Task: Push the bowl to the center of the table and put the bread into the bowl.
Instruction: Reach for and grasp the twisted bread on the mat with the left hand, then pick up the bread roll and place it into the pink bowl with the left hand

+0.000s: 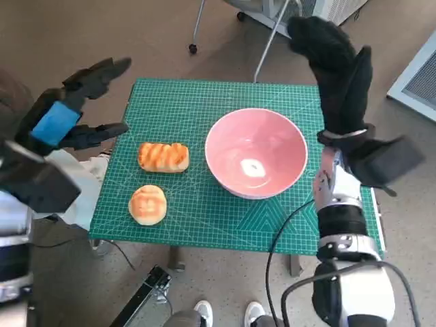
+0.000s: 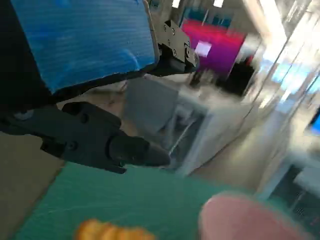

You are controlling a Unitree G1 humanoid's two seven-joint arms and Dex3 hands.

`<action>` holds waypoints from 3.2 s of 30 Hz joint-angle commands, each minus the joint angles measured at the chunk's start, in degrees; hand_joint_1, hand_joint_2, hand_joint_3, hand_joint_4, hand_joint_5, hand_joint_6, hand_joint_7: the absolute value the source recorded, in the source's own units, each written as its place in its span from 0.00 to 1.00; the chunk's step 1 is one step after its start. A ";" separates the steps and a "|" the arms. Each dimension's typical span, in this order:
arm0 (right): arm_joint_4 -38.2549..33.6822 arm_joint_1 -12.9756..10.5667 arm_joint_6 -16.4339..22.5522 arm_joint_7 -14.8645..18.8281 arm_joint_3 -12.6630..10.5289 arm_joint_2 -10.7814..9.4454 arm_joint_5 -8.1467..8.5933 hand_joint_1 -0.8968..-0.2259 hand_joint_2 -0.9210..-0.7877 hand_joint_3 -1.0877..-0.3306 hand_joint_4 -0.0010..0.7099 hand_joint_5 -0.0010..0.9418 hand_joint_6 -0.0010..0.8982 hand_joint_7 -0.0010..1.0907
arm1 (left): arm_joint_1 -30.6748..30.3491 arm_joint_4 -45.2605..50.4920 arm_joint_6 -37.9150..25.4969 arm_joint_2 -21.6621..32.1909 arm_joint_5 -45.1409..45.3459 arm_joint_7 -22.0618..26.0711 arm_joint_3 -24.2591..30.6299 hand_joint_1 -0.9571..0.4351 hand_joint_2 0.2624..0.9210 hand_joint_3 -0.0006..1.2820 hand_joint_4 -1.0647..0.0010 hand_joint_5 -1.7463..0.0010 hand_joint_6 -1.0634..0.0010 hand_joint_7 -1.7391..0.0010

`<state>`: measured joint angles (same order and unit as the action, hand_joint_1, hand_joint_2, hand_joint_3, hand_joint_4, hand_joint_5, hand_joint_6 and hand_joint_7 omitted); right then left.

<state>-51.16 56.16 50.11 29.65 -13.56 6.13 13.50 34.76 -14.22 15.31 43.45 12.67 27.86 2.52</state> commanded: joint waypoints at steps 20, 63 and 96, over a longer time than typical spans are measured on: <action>11.51 -6.88 -0.10 0.31 7.20 0.13 -1.13 0.33 0.00 0.32 0.38 0.02 0.00 0.73 | 11.54 -8.52 -15.64 -0.56 16.06 12.82 -18.77 0.62 0.73 0.00 1.00 1.00 0.84 1.00; 16.69 -10.23 -3.66 -1.43 7.87 0.55 -0.57 0.33 0.00 0.34 0.37 0.02 0.00 0.71 | 24.89 -53.70 -7.55 -20.48 24.26 -7.73 -30.49 0.58 0.88 0.02 0.67 0.96 0.55 0.92; 18.07 -11.11 -5.93 -1.72 7.76 0.93 -0.26 0.34 0.00 0.38 0.36 0.02 0.00 0.72 | 30.02 -50.81 -2.92 -13.19 19.89 -7.41 -24.91 0.69 1.00 0.06 0.38 0.37 0.41 0.28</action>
<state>-32.30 46.10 44.60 27.99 -5.94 6.88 13.27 62.14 -67.45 11.14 28.73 33.69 21.15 -23.75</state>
